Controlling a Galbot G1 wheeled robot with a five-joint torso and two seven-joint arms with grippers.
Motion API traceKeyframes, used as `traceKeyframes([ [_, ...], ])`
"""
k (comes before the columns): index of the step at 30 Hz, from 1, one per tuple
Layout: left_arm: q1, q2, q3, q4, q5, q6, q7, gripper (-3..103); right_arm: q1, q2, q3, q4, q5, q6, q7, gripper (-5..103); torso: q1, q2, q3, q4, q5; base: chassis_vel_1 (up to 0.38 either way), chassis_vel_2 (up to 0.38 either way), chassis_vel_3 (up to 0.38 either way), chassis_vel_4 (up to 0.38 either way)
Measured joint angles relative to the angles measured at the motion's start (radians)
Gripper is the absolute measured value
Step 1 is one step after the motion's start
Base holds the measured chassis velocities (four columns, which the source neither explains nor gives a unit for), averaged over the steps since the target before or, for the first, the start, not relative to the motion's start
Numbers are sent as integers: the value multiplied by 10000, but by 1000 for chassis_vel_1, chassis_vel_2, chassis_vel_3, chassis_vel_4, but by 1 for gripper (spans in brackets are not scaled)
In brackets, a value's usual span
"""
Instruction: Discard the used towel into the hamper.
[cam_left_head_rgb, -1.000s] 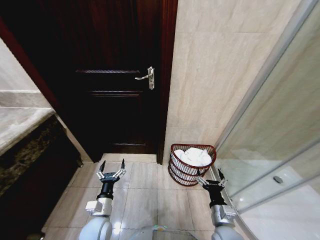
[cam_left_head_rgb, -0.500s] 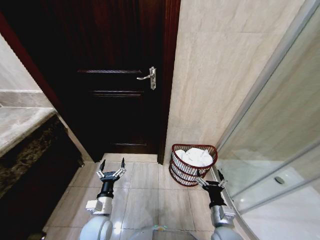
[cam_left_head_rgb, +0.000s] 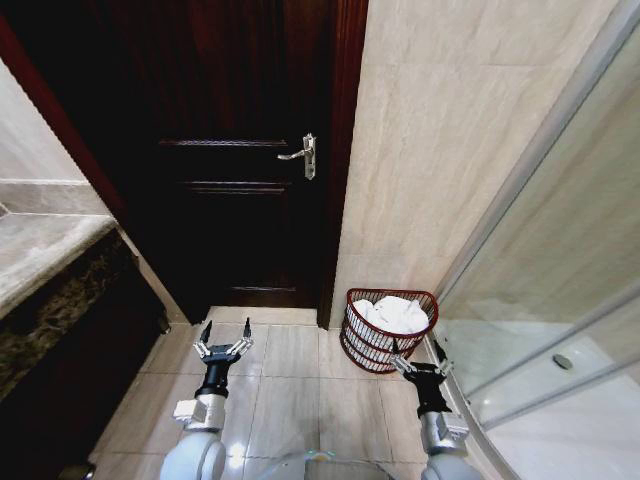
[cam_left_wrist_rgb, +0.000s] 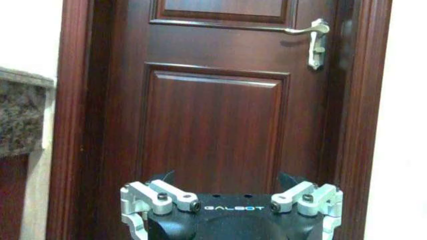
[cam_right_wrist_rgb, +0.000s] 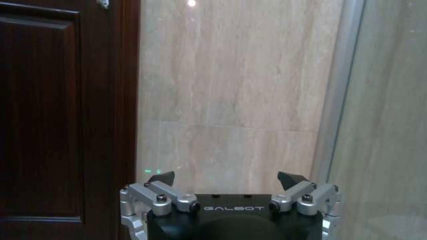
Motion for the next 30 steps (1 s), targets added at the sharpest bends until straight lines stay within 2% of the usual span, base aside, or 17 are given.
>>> traceKeyframes([
  [5, -115, 25, 2, 141, -18, -456, -64, 100, 26, -23, 8, -3, 90, 14, 97, 100, 0, 0, 0, 0, 0, 0, 0, 0, 0],
  [9, -133, 40, 43, 152, -42, -501, -69, 100, 71, -40, 38, 3, 214, 1, 268, 100, 0, 0, 0, -1, 0, 0, 0, 0, 0],
  [12, -47, 158, 51, 34, -157, -26, 78, 100, 271, -78, 227, 78, 533, -173, 575, 100, 0, 0, 0, 0, 1, 0, 0, 0, 0],
  [19, -135, 344, 134, -200, -572, 384, 303, 100, 567, -328, 633, 280, 1063, -464, 820, 100, 0, 0, 0, 0, 0, 0, 0, 0, 0],
  [21, -181, 431, 192, -353, -963, 518, 361, 100, 525, -422, 672, 486, 1063, -492, 778, 100, 0, 0, 0, 0, 0, 0, 0, 0, 0],
  [30, -284, 281, 38, -553, -591, 892, 465, 100, 512, -439, 720, 747, 945, -674, 473, 100, 12, 29, 19, 0, 0, 0, 0, 0, 0],
])
